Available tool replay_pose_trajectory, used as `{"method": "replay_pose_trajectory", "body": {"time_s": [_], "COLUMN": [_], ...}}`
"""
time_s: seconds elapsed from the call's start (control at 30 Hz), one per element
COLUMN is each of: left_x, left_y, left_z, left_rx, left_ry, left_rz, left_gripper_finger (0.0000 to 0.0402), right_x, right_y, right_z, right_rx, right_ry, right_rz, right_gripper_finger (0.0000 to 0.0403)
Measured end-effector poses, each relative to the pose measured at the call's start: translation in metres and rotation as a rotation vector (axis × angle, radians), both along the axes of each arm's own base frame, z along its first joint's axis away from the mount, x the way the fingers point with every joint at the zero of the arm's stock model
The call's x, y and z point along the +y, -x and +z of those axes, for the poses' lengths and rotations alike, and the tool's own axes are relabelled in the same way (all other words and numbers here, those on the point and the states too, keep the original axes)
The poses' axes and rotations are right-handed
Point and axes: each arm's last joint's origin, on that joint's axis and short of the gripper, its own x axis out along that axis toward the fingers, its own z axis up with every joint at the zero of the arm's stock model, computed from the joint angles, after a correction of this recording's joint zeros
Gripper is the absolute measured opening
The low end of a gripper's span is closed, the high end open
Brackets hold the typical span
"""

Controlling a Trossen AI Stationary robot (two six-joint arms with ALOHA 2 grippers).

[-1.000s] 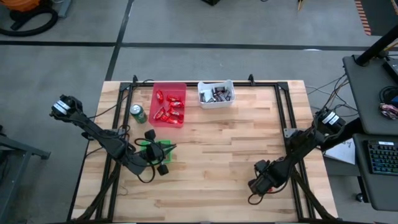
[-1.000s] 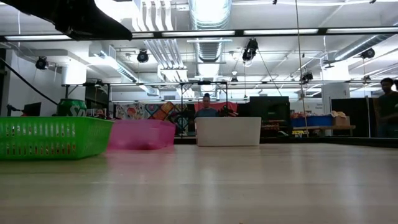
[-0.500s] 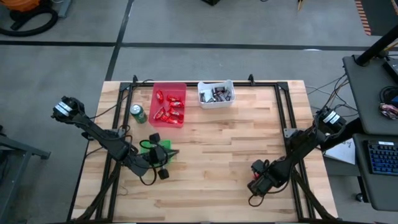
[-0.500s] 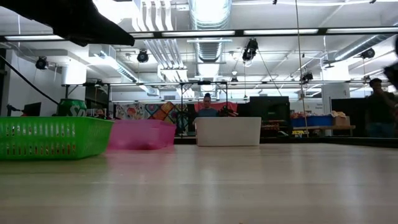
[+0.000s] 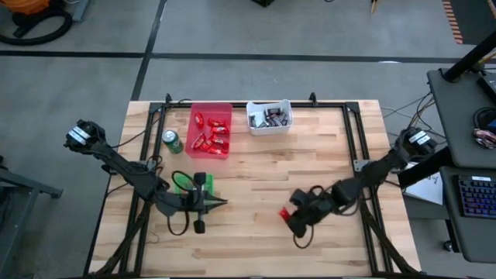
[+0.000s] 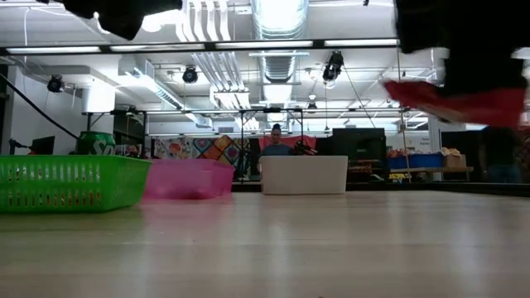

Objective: Organize candy in baskets
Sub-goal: Put the red chocolate into the pink bin

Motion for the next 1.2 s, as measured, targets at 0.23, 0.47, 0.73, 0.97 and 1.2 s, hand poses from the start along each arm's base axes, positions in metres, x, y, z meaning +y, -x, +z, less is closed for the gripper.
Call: {"method": "replay_pose_trajectory", "body": {"time_s": [0.23,0.47,0.73,0.97,1.2], "left_x": [-0.008,-0.017,-0.017,-0.025,-0.03], "left_y": [-0.008,-0.024,-0.049,-0.082,-0.102], "left_z": [0.007,-0.004,-0.025,-0.041,-0.049], "left_rx": [-0.117,-0.215,-0.31,-0.287,-0.278], "left_ry": [-0.008,-0.065,-0.103,-0.122,-0.126], "left_rz": [-0.102,-0.164,-0.12,-0.195,-0.219], "left_gripper_finger": [0.0018,0.01,0.0182,0.0184,0.0171], "right_x": [-0.027,-0.045,-0.049,-0.047,-0.044], "right_y": [-0.043,-0.068,-0.08,-0.084,-0.09], "right_z": [0.017,0.025,0.015,0.013,0.023], "right_rx": [-0.344,-0.6,-0.665,-0.683,-0.718], "right_ry": [0.015,-0.033,-0.075,-0.098,-0.13], "right_rz": [0.244,0.494,0.603,0.63,0.672], "right_gripper_finger": [0.0043,0.0043,0.0043,0.0043,0.0043]}}
